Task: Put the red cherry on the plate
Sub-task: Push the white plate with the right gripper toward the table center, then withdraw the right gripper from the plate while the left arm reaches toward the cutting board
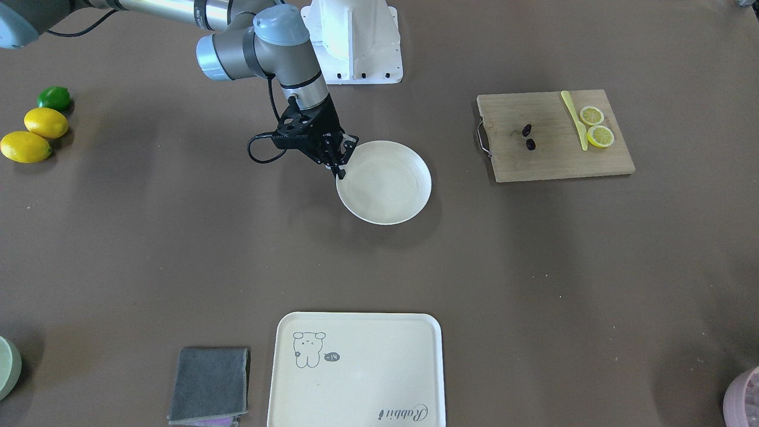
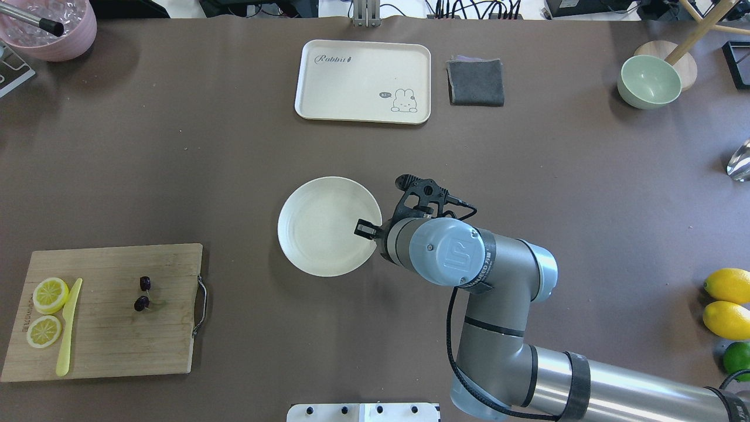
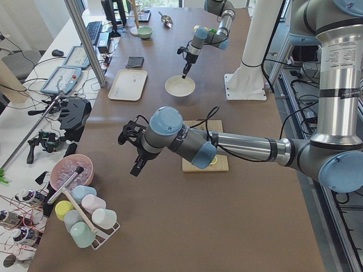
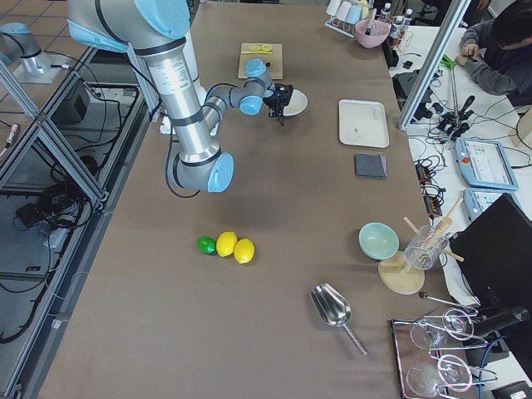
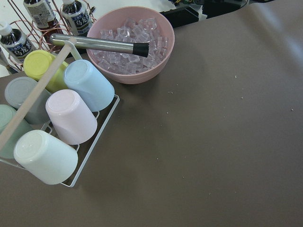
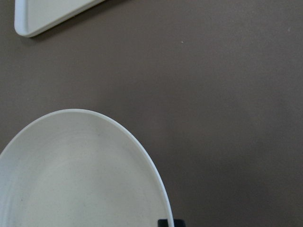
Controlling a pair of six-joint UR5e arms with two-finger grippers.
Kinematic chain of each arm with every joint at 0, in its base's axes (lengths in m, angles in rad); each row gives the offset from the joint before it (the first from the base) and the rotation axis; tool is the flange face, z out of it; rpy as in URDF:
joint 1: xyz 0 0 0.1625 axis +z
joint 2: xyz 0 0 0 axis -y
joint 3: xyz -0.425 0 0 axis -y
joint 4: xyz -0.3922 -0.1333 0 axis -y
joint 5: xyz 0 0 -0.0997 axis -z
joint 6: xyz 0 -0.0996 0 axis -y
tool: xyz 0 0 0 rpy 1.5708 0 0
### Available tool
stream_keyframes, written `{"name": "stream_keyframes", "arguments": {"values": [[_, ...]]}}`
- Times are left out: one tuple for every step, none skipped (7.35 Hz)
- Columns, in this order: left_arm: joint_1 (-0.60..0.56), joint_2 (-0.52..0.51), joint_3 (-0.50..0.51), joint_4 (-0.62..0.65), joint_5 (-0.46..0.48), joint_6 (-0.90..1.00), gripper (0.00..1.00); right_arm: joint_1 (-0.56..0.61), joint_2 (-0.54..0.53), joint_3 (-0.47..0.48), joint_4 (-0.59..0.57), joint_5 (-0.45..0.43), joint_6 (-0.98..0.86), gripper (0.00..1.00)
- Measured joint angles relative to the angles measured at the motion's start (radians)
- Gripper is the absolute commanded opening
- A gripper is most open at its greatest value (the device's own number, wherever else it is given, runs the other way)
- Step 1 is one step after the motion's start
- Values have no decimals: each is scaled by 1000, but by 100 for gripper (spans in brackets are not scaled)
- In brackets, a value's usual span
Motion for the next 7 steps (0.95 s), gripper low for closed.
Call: {"name": "stream_keyframes", "arguments": {"values": [[0,0,-1,0,0,0,98,-6,4,-8,-5,-8,-2,61],[0,0,-1,0,0,0,98,-7,8,-13,-6,-13,-4,99],[0,0,-1,0,0,-1,98,-8,9,-15,-7,-24,-10,100],[2,-1,-3,0,-8,-19,98,-4,9,-8,-7,-33,-26,100],[8,-1,-9,-2,-39,-74,98,16,6,9,-9,-24,-57,100],[27,1,-25,-24,-85,-179,98,59,1,30,-28,20,-98,100],[66,5,-43,-91,-115,-332,98,123,-4,60,-77,93,-147,100]]}}
